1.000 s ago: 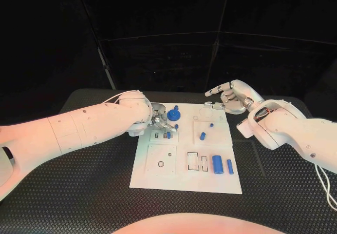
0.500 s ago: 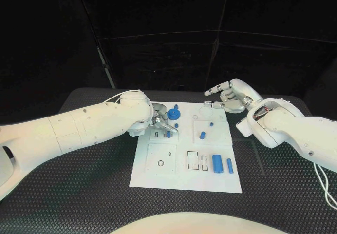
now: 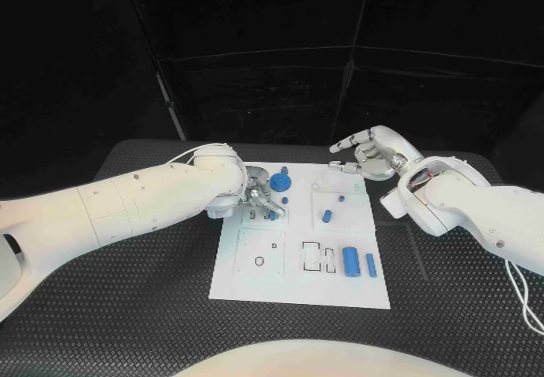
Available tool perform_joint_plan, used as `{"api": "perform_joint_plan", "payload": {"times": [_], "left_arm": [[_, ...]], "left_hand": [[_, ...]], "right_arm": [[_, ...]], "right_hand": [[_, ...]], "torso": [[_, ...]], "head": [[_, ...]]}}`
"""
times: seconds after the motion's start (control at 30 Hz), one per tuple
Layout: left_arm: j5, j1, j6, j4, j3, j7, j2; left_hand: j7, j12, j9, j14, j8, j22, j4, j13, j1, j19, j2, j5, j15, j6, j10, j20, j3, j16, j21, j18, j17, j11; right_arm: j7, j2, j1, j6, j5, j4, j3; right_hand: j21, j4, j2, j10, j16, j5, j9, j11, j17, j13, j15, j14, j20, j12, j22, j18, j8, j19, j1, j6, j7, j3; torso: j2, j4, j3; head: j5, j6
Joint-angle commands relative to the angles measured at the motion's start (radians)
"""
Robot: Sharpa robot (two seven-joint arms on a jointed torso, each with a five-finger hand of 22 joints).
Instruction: Assemble the parts on the task board
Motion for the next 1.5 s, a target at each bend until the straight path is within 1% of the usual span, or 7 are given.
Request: {"api": "perform_joint_plan", "payload": {"times": [0.03, 0.37, 0.57, 0.8, 1.03, 1.33, 1.5], "left_arm": [[0.025, 0.002, 0.011, 0.003, 0.0, -0.006, 0.001], [0.064, 0.002, -0.004, 0.008, 0.0, -0.005, 0.0], [0.082, 0.002, -0.014, 0.009, 0.0, -0.004, -0.003], [0.113, 0.002, -0.026, 0.016, 0.0, -0.002, -0.009], [0.139, 0.001, -0.082, 0.042, 0.0, 0.002, -0.032], [0.161, -0.001, -0.226, 0.09, 0.0, 0.008, -0.077], [0.159, -0.01, -0.298, 0.123, -0.001, 0.011, -0.103]], "left_hand": [[0.0, 0.0, 0.005, 0.105, 0.007, 0.002, -0.011, 0.002, 0.017, -0.002, 0.007, 0.004, 0.003, -0.008, -0.007, 0.005, 0.008, 0.003, 0.005, -0.02, 0.263, -0.002], [-0.004, -0.001, 0.025, 0.105, 0.008, 0.007, -0.068, 0.004, 0.096, -0.003, 0.05, 0.005, 0.001, -0.018, -0.007, 0.003, 0.078, 0.003, 0.007, -0.02, 0.263, -0.006], [-0.013, -0.009, 0.028, 0.105, -0.005, 0.007, -0.139, 0.001, 0.195, -0.004, 0.085, 0.006, -0.006, -0.038, -0.013, -0.002, 0.161, 0.003, 0.006, -0.019, 0.263, -0.016], [-0.009, -0.02, 0.028, 0.105, -0.022, 0.008, -0.198, -0.005, 0.248, -0.006, 0.088, 0.006, -0.007, -0.051, -0.021, -0.006, 0.246, 0.003, 0.006, -0.02, 0.263, -0.013], [-0.005, -0.031, 0.037, 0.105, -0.033, 0.013, -0.224, -0.011, 0.192, -0.005, 0.041, 0.008, -0.003, -0.046, -0.021, -0.001, 0.378, 0.003, 0.006, -0.02, 0.263, -0.007], [-0.008, -0.025, 0.072, 0.105, -0.034, 0.038, -0.244, 0.001, 0.03, 0.008, -0.099, 0.004, 0.0, -0.034, -0.002, -0.004, 0.716, 0.003, 0.017, -0.024, 0.263, -0.006], [-0.006, -0.024, 0.091, 0.105, -0.024, 0.046, -0.253, 0.004, -0.017, 0.012, -0.14, 0.005, -0.005, -0.03, 0.003, -0.002, 0.835, 0.003, 0.02, -0.025, 0.263, -0.009]], "right_arm": [[-0.001, 0.002, 0.002, 0.009, 0.002, -0.001, 0.001], [-0.001, 0.009, 0.002, 0.013, 0.002, -0.007, 0.001], [-0.002, 0.012, 0.002, 0.016, 0.002, -0.011, 0.001], [-0.003, 0.015, 0.002, 0.02, 0.002, -0.014, 0.001], [-0.004, 0.017, 0.002, 0.025, 0.002, -0.018, 0.001], [-0.01, 0.014, 0.002, 0.03, 0.002, -0.021, 0.001], [-0.012, 0.012, 0.002, 0.031, 0.002, -0.022, 0.001]], "right_hand": [[-0.003, -0.008, 0.008, -0.002, -0.007, 0.006, -0.001, -0.008, 0.069, 0.055, -0.006, 0.067, -0.007, -0.005, 0.0, 0.003, 0.005, -0.001, -0.005, 0.007, -0.002, 0.002], [-0.004, -0.015, 0.012, -0.002, -0.007, 0.019, -0.002, -0.009, 0.069, 0.054, -0.007, 0.067, -0.008, -0.006, -0.001, 0.004, 0.007, -0.001, -0.004, 0.008, -0.002, 0.004], [-0.004, -0.019, 0.013, -0.001, -0.007, 0.029, -0.002, -0.009, 0.07, 0.055, -0.008, 0.067, -0.008, -0.006, -0.001, 0.004, 0.007, -0.001, -0.005, 0.007, -0.002, 0.005], [-0.005, -0.023, 0.014, -0.001, -0.007, 0.038, -0.003, -0.009, 0.07, 0.054, -0.008, 0.067, -0.009, -0.006, -0.001, 0.003, 0.008, -0.001, -0.006, 0.007, -0.002, 0.006], [-0.005, -0.023, 0.014, -0.001, -0.007, 0.04, -0.003, -0.009, 0.07, 0.055, -0.008, 0.067, -0.009, -0.005, -0.002, 0.004, 0.008, -0.001, -0.006, 0.007, -0.002, 0.006], [-0.006, -0.024, 0.014, -0.001, -0.008, 0.043, -0.003, -0.009, 0.069, 0.054, -0.008, 0.067, -0.009, -0.006, -0.003, 0.004, 0.008, -0.002, -0.007, 0.007, -0.002, 0.006], [-0.006, -0.024, 0.014, -0.002, -0.008, 0.043, -0.003, -0.009, 0.069, 0.054, -0.008, 0.067, -0.009, -0.006, -0.004, 0.004, 0.008, -0.002, -0.009, 0.007, -0.002, 0.005]], "torso": [[0.0, 0.0001, -0.0004], [0.001, 0.0014, -0.0003], [0.001, 0.0016, -0.0007], [0.002, 0.0019, -0.001], [0.002, 0.0043, -0.0009], [0.002, 0.0039, -0.0001], [0.002, 0.0043, 0.0005]], "head": [[0.0, -0.001], [0.0, -0.004], [0.0, -0.006], [-0.001, -0.006], [-0.002, -0.004], [0.0, -0.002], [0.002, 0.0]]}}
